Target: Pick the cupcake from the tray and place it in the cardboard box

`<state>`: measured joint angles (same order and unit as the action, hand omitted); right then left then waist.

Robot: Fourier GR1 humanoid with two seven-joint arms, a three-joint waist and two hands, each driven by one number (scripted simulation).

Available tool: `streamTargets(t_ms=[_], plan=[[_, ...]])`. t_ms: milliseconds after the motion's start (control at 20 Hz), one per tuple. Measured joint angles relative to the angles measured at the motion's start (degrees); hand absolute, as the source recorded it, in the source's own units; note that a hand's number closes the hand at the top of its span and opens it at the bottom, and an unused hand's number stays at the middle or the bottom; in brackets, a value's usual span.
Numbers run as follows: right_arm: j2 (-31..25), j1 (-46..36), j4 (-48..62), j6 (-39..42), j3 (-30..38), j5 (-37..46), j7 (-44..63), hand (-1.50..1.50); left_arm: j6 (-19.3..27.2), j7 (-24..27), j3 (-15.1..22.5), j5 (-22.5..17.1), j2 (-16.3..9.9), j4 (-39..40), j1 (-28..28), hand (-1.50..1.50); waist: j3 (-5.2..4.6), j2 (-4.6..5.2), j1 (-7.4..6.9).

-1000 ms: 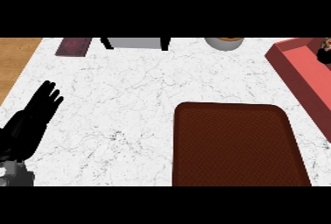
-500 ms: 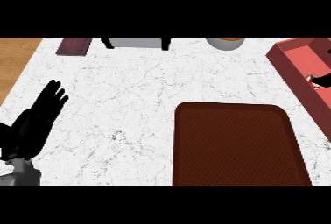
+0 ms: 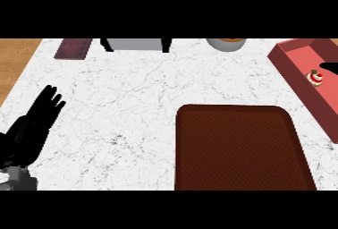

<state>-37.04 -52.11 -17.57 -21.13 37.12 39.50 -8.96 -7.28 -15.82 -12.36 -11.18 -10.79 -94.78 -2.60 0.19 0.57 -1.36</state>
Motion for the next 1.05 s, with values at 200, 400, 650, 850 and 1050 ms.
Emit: streamTargets(t_ms=[200,400,650,850,1050], plan=[[-2.33,1.27,-1.00,2.01,5.14,-6.17,-3.45,-1.50,0.44,-0.75,0.41,0.36,0.28,-1.05,0.42,0.00,-0.03,-0.17,0.39],[-6.21,3.68,-0.74,5.16,8.44,-10.49,-5.26,-1.50,0.15,-1.46,-0.31,-0.32,-0.39,-0.65,-0.48,0.00,-0.06,-0.19,0.53],[-11.01,7.96,-0.78,12.06,10.87,-15.14,-7.82,-1.50,-0.39,-1.77,-1.14,-0.97,-1.08,-0.43,-0.67,0.00,-0.10,-0.31,0.82],[-13.17,11.63,-0.25,16.46,11.40,-17.58,-11.31,-1.50,-1.18,-0.67,-1.95,-1.28,-1.58,1.29,-0.88,0.00,-0.09,-0.27,0.75],[-15.04,13.56,-0.64,19.31,10.64,-19.38,-11.71,-1.50,-1.60,0.11,-2.53,-1.33,-1.87,2.42,-1.05,0.00,-0.12,-0.33,0.79]])
